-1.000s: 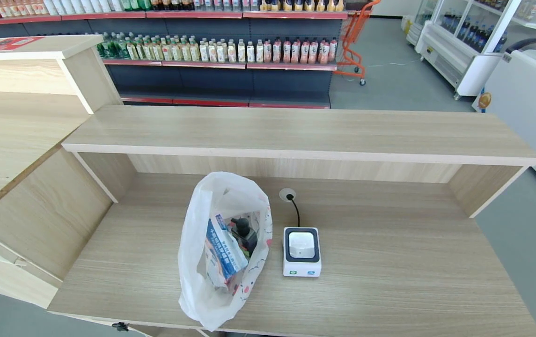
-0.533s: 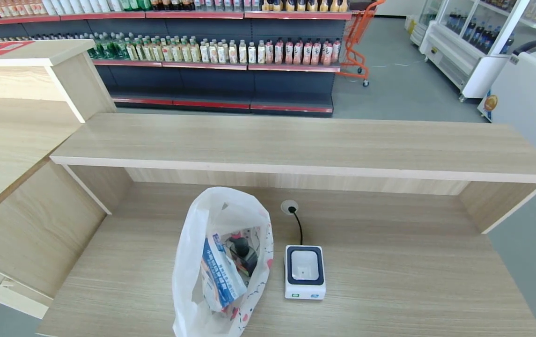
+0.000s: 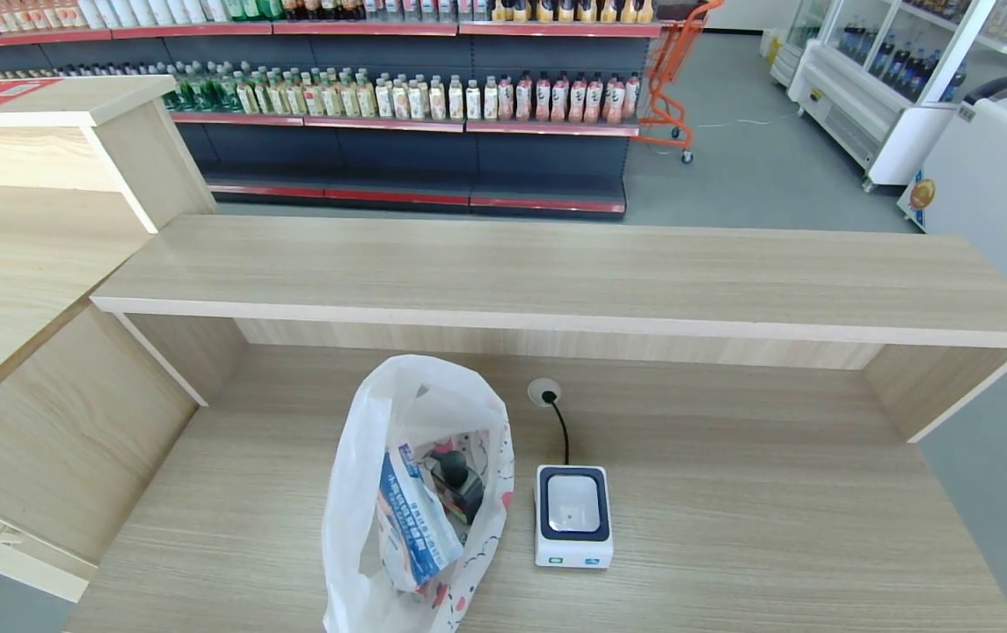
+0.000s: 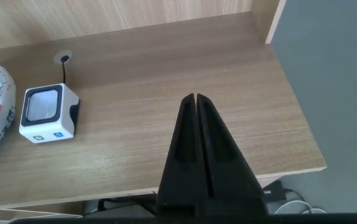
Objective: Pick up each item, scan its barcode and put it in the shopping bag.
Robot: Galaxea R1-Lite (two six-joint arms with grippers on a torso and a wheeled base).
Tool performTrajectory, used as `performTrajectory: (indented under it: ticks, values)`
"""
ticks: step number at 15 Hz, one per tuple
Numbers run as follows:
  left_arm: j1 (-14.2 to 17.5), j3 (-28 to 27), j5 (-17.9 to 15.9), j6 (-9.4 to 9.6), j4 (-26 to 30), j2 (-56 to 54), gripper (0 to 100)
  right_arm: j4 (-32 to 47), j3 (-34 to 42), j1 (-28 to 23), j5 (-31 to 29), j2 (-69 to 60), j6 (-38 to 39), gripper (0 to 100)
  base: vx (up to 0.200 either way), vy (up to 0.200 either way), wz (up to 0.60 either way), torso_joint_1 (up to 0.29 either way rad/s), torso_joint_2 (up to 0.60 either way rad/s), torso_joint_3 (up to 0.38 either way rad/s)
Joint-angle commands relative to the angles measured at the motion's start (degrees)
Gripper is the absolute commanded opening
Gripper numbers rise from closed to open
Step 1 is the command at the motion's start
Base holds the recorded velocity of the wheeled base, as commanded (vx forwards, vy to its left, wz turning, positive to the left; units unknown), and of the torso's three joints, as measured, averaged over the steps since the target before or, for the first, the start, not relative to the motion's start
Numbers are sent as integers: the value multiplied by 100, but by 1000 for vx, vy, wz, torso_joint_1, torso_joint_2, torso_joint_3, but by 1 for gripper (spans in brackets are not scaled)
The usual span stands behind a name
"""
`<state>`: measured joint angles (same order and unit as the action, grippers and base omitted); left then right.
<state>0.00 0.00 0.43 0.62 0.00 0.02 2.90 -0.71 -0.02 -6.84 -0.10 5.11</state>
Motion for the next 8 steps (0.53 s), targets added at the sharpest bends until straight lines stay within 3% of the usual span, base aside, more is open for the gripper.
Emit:
performTrajectory:
  ticks: [1, 8]
  values:
    - [0, 0, 10, -1, 0, -2, 100, 0, 0, -6, -2, 19, -1, 0, 0, 0, 0, 0, 0, 0]
    - [0, 0, 10, 8, 0, -2, 100, 26, 0, 2, -2, 19, -63, 0, 0, 0, 0, 0, 0, 0]
